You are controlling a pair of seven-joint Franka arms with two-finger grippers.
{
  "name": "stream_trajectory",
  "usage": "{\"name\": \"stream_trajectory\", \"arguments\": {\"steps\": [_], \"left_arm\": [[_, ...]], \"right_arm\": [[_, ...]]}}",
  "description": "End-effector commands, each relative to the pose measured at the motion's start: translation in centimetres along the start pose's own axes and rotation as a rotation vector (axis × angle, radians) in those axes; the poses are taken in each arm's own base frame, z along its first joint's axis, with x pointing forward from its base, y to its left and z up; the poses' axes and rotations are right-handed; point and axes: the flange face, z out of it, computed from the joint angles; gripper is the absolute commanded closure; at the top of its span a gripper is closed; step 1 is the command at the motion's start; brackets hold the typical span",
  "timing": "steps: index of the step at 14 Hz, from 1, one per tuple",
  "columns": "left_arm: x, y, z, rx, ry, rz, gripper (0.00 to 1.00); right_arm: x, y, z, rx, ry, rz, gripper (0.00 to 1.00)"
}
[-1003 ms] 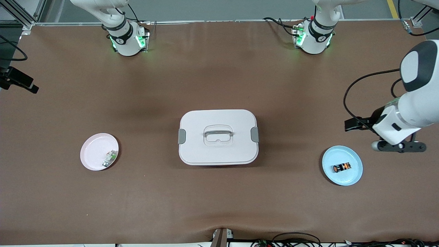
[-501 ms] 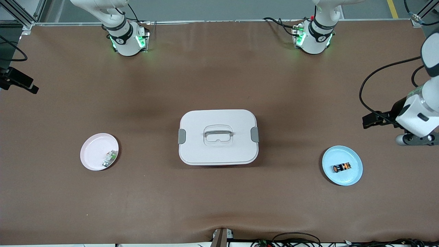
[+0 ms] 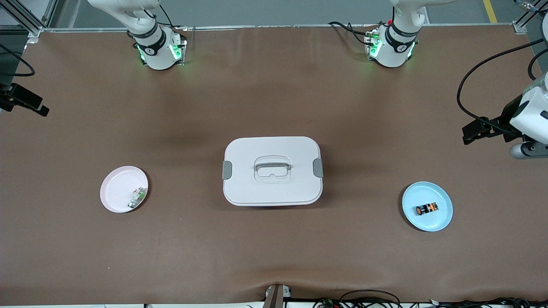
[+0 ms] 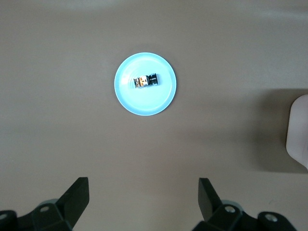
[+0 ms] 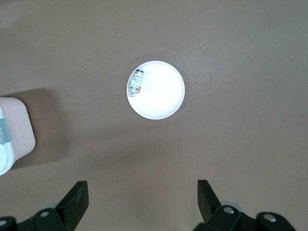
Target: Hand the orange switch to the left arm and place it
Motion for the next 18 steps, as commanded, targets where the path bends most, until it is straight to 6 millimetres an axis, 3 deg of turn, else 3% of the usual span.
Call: {"name": "stream_trajectory", "arguments": {"steps": [1, 8, 10, 14, 18], "left_arm": [[-2.7, 0.4, -1.4, 0.022, 0.007, 0.004, 0.0], [-7.1, 0.8, -2.6, -0.059, -0.024, -0.032, 0.0], [-8.5, 2.0, -2.7, -0.051, -0.036, -0.034, 0.0], [-9.1, 1.5, -3.6, -0.063, -0.021, -0.029, 0.0], [-9.8, 1.7, -5.9, -0.059, -0.044, -0.017, 0.0]], "right_arm": [[0.1, 0.2, -0.3, -0.031, -0.019, 0.007, 0.0], [0.0, 0.0, -0.2, -0.068, -0.019, -0.002, 0.0], [0.0, 0.0, -0.3, -0.068, -0.017, -0.002, 0.0], [0.0, 0.0, -0.3, -0.067, -0.017, -0.002, 0.0], [0.0, 0.0, -0.3, -0.067, -0.017, -0.004, 0.0]]}}
